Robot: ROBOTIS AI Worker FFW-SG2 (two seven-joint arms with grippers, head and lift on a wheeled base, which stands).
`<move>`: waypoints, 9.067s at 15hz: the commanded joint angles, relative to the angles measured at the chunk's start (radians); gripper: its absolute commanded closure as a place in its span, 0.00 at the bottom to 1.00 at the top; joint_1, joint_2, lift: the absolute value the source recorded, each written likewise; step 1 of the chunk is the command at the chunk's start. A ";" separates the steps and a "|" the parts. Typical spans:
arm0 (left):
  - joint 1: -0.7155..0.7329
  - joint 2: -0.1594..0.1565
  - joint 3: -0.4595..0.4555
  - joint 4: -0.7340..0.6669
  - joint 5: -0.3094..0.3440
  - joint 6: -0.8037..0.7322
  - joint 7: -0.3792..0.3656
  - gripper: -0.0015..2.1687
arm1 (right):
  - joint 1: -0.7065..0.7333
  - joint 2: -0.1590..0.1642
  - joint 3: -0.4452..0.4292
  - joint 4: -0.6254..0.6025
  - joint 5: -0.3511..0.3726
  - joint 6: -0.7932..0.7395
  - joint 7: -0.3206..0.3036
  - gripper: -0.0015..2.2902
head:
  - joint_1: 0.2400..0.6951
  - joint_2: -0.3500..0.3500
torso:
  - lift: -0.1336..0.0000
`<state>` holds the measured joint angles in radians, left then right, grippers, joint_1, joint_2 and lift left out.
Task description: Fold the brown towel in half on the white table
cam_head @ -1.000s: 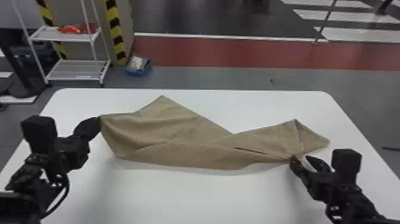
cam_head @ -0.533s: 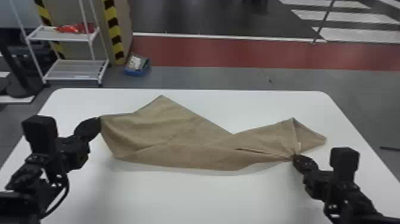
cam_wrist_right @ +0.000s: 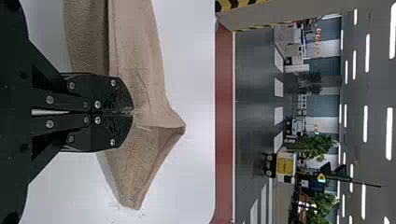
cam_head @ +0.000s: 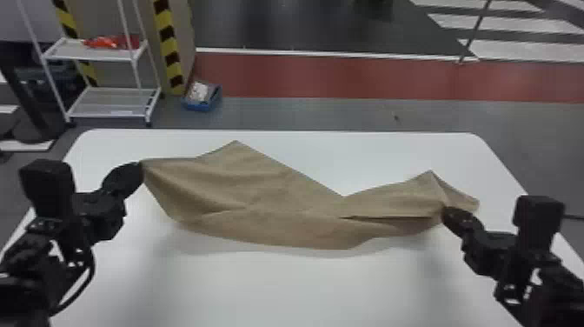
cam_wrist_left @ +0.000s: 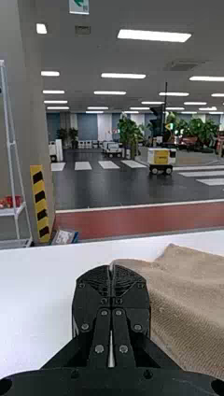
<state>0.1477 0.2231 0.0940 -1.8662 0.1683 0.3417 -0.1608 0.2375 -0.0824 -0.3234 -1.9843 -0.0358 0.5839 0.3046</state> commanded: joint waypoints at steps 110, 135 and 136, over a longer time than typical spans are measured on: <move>-0.468 -0.123 -0.132 0.246 -0.171 0.618 0.408 0.65 | -0.607 -0.163 -0.141 0.760 0.057 0.020 0.390 0.43 | 1.00 0.34 | 0.08; 0.325 -0.117 -0.097 -0.169 -0.090 -0.523 0.299 0.02 | -0.040 0.083 0.182 0.045 -0.012 -0.213 0.245 0.04 | 1.00 0.61 | 0.08; 0.349 -0.116 -0.131 -0.185 -0.119 -0.526 0.317 0.02 | 0.003 0.083 0.216 0.024 -0.012 -0.253 0.214 0.04 | 1.00 0.62 | 0.08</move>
<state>0.4597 0.1059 0.0065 -2.0280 0.0871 -0.1766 0.1451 0.1873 -0.0022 -0.1525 -1.9341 -0.0468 0.3821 0.5364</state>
